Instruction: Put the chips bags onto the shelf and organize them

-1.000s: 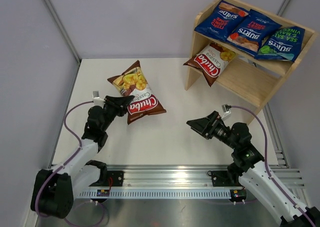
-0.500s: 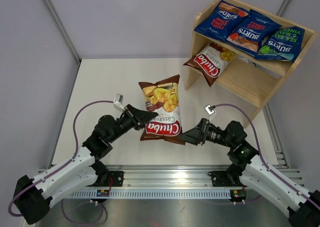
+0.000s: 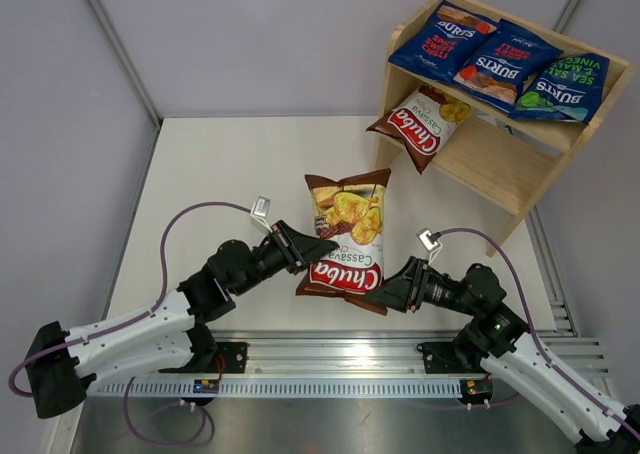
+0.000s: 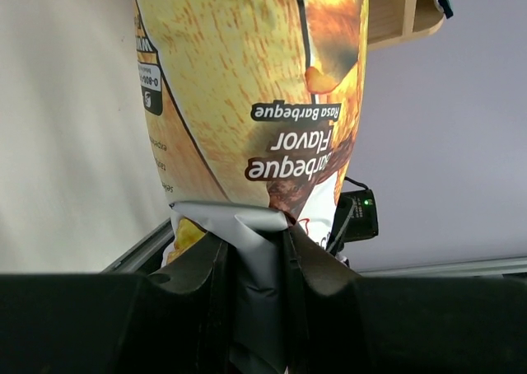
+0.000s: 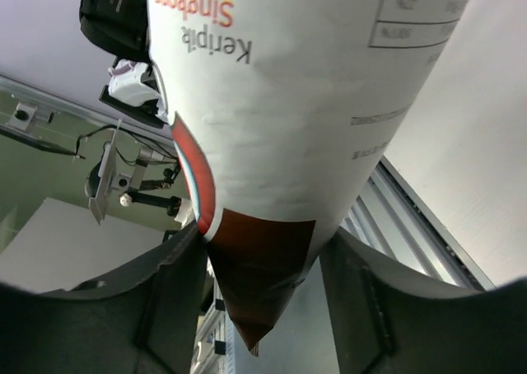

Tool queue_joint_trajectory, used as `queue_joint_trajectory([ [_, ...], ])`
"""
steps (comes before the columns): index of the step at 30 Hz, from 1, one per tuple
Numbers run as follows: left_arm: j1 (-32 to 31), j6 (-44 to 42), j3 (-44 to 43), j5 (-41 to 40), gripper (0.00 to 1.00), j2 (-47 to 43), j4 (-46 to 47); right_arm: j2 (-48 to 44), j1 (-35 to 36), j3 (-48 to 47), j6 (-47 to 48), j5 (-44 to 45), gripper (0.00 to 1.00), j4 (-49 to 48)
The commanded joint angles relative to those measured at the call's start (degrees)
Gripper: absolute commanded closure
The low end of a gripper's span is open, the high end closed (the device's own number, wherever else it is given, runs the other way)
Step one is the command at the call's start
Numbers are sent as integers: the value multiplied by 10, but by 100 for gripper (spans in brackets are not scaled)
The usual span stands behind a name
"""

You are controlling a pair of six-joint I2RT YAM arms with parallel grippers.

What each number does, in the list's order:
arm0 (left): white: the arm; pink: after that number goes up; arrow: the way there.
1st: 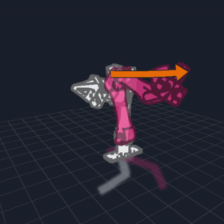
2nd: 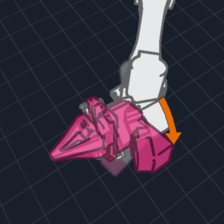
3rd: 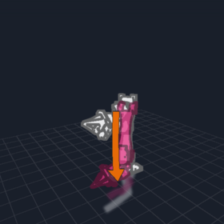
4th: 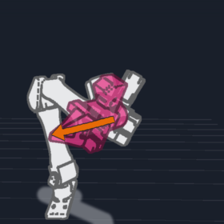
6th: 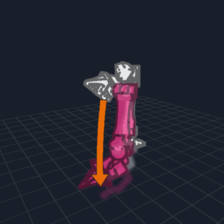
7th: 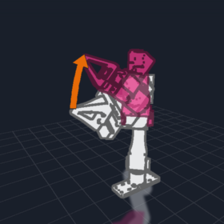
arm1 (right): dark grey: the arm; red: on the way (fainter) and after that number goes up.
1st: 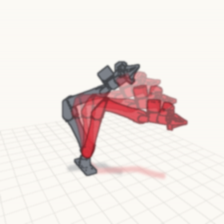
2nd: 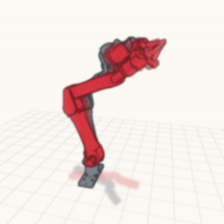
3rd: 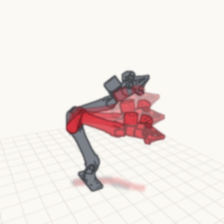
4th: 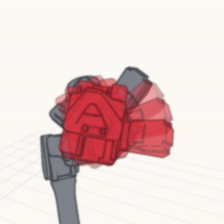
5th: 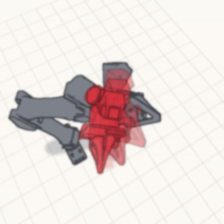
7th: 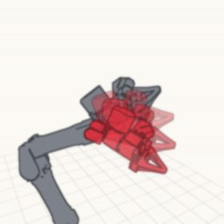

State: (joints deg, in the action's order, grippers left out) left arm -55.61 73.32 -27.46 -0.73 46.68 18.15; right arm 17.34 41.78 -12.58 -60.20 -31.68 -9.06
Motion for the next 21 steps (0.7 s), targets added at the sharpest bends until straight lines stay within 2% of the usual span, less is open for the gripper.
queue_joint_trajectory([
  [1,-26,-7,-32,-46,94,4,52,-27,8,-1,10,20,41,4],
  [6,-38,-11,-42,-52,94,12,50,-69,8,1,13,28,51,33],
  [7,-40,-13,-45,-45,94,21,50,-73,8,-1,20,29,60,39],
  [8,-41,-21,-55,-41,92,25,48,-78,8,-7,24,30,63,47],
  [9,-41,-30,-62,-37,84,30,46,-90,8,-11,28,32,67,67],
  [11,-42,-55,-78,-33,75,38,23,-104,8,-24,39,36,76,87],
  [12,-42,-65,-89,-33,64,39,17,-109,8,-29,46,37,78,112],
  [15,-42,-96,-104,-36,51,37,1,-124,8,-52,57,46,80,157],
  [16,-42,-102,-107,-38,43,36,-4,-126,8,-62,62,49,81,168],
  [18,-42,-114,-114,-40,32,35,-18,-134,8,-72,66,61,82,192],
  [19,-42,-119,-116,-48,23,34,-25,-136,8,-83,67,68,82,202],
  [21,-42,-134,-122,-59,17,29,-50,-144,8,-93,68,92,84,235],
])
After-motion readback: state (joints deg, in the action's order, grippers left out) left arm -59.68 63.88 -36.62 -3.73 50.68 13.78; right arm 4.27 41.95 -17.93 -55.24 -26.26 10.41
